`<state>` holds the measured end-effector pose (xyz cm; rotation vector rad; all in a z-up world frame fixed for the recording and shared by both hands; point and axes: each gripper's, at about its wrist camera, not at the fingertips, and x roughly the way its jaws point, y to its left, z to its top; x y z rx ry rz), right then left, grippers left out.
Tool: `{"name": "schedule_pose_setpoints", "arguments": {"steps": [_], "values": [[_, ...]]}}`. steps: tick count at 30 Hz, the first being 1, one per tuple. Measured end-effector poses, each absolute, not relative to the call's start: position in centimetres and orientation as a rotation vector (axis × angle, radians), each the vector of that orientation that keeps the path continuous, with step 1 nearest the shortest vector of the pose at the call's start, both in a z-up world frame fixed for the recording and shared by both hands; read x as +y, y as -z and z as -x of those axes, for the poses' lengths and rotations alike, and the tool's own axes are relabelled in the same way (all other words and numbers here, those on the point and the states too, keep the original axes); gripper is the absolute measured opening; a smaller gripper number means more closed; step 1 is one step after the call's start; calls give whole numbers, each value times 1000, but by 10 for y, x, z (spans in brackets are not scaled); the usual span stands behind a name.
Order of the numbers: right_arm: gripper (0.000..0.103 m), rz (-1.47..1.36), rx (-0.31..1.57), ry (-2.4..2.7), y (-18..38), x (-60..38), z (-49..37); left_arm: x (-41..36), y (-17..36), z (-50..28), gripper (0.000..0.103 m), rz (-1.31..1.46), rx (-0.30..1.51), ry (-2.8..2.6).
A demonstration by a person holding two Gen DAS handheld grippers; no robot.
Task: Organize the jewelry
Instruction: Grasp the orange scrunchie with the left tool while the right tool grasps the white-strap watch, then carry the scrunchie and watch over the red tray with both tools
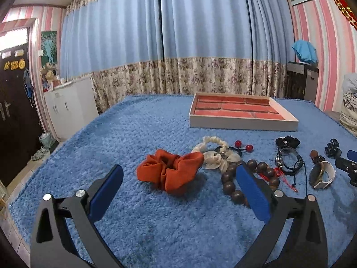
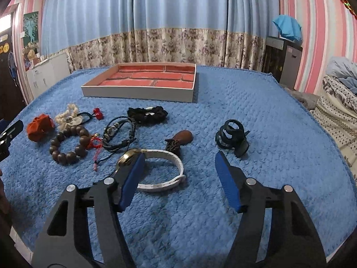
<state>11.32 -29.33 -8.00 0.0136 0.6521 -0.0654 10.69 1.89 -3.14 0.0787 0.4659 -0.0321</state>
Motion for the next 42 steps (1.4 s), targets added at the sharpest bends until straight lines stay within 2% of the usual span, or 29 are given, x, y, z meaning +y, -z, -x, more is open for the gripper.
{"name": "schedule_pose_setpoints", "arguments": {"steps": [3,12,14,17,19,24,26,28,31,36,42], "values": [[59,5,677,70,80,-292,-123,23,34,-116,97,-60,488,28],[56,-2,751,77,95,-296,-141,22,49,-145,94,-82,610,-1],[52,0,763,75,96,-295,-142,22,51,-150,93,-93,627,-1],[45,-1,786,69,101,-296,-146,24,55,-156,83,-84,659,5],[43,-3,804,77,104,-298,-149,27,57,-161,79,-69,678,4],[31,-28,855,44,113,-300,-155,29,64,-172,58,-49,745,41],[16,-28,857,30,113,-297,-156,30,67,-175,46,-39,764,56],[14,-21,849,30,112,-294,-155,29,68,-174,34,-38,763,63],[11,-20,834,24,110,-293,-152,27,65,-170,22,-40,744,83],[9,-34,798,6,101,-293,-143,24,59,-158,14,-52,704,111],[8,-51,738,-25,84,-290,-126,22,44,-137,13,-47,647,149]]}}
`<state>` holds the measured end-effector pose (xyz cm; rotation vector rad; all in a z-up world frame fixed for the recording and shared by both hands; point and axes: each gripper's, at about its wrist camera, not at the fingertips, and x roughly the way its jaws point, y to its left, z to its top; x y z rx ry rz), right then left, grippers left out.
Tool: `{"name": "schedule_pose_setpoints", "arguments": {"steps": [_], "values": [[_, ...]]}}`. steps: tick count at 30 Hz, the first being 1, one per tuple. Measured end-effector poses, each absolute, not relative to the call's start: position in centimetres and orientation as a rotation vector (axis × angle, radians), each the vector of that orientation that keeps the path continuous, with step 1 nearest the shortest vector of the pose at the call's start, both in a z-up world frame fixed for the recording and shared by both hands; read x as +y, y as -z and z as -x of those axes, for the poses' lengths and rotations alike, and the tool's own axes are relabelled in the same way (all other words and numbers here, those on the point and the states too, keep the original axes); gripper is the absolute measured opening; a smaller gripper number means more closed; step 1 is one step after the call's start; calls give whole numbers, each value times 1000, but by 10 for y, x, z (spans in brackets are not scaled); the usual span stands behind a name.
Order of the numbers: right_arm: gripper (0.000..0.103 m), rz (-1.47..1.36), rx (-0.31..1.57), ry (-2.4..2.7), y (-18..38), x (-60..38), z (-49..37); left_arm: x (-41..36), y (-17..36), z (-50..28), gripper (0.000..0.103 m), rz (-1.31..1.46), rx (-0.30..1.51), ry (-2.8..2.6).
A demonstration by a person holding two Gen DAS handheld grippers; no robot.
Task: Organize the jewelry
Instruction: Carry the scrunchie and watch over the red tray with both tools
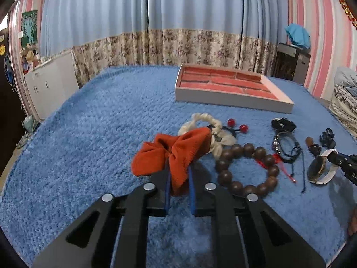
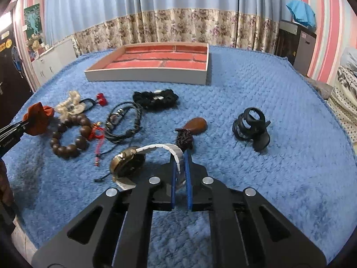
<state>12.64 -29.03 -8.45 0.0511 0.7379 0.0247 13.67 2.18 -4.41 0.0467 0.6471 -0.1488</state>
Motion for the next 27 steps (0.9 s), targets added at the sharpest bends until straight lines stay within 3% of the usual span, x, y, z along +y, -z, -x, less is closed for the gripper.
{"name": "schedule_pose_setpoints", "arguments": {"steps": [14,27], "values": [[8,-51,568,-49,26,-287,-98,12,-6,-103,13,-71,510,120],[8,-55,414,-58,-48,-284,-110,6,-78,-126,13,-58,358,104]]}}
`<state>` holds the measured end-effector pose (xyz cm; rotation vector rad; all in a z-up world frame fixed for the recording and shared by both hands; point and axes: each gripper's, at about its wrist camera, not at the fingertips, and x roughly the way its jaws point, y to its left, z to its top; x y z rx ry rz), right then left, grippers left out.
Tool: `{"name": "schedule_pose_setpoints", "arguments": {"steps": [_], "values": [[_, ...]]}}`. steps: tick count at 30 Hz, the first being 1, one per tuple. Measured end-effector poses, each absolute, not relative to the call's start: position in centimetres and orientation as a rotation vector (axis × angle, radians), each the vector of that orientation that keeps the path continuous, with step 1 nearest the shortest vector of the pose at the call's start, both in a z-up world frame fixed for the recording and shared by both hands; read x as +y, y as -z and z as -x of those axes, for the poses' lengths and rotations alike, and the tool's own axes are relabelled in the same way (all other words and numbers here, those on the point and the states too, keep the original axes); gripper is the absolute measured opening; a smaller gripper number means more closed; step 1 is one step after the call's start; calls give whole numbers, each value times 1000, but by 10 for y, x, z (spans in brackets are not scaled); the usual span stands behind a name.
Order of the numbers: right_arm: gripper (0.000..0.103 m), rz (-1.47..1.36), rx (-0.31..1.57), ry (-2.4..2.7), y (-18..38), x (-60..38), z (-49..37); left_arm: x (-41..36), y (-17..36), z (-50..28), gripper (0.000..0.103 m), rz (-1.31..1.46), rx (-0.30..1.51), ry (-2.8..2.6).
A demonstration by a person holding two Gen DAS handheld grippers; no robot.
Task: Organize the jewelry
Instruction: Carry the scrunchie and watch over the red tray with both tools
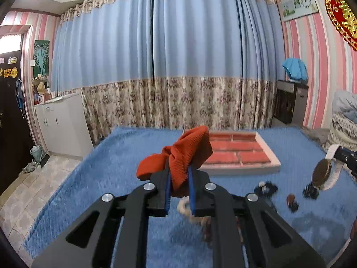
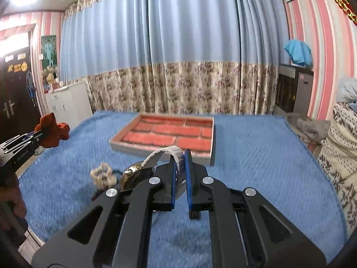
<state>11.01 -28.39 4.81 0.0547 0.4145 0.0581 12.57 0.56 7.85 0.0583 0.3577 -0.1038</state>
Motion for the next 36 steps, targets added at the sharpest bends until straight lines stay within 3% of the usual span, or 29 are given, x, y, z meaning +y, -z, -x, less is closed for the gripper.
{"name": "schedule_pose_setpoints", "arguments": {"steps": [11,36], "values": [[8,-69,364,-58,-76,-279,-169,-9,-96,-186,13,3,259,26],[8,-168,554,-49,-5,-301,-329,-63,-12,-353,13,-92,447,56]]}}
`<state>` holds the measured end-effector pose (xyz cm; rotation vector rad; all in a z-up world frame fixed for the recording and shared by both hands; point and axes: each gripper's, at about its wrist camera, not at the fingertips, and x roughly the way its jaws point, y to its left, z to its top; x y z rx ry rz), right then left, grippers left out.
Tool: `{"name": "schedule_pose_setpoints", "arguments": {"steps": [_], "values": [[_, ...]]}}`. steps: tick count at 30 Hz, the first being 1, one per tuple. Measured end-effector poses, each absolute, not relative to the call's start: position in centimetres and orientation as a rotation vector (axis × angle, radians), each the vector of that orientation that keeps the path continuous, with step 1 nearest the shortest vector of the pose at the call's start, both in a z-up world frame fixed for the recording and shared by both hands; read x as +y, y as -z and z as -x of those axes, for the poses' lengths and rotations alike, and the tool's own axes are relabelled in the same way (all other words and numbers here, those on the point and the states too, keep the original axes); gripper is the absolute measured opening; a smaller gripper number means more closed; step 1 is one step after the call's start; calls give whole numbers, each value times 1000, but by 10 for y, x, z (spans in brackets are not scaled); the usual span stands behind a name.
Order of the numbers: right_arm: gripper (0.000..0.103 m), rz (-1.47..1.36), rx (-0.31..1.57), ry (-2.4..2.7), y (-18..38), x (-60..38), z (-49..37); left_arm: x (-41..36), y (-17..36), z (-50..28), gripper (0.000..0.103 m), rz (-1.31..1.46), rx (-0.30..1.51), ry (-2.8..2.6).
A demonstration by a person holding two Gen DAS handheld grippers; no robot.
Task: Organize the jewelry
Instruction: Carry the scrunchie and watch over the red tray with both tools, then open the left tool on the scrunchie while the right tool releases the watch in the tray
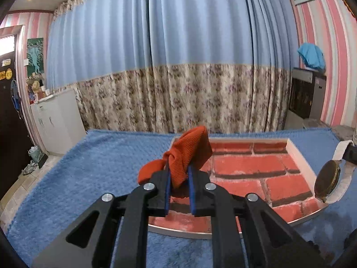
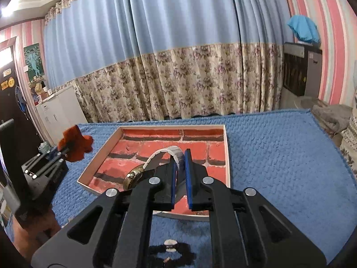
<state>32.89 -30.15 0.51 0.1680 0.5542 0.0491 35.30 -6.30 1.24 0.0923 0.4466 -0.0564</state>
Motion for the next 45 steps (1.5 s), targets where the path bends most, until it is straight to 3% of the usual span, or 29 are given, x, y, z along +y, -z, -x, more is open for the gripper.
{"name": "schedule_pose_setpoints", "arguments": {"steps": [15,35,42,44,45], "values": [[9,-201,767,18,72,-320,-392,-77,36,-408,13,-143,661,54],[9,-157,868,63,96,-329,-394,-73,70,-405,13,-130,838,73],[12,-123,875,63,97,-323,-394,-75,70,-411,18,-135,857,83],[20,-122,873,59,97,-321,-394,-76,69,-411,22,-134,857,89],[24,-120,870,54,96,-319,-394,-77,69,-411,29,-135,858,86]]}}
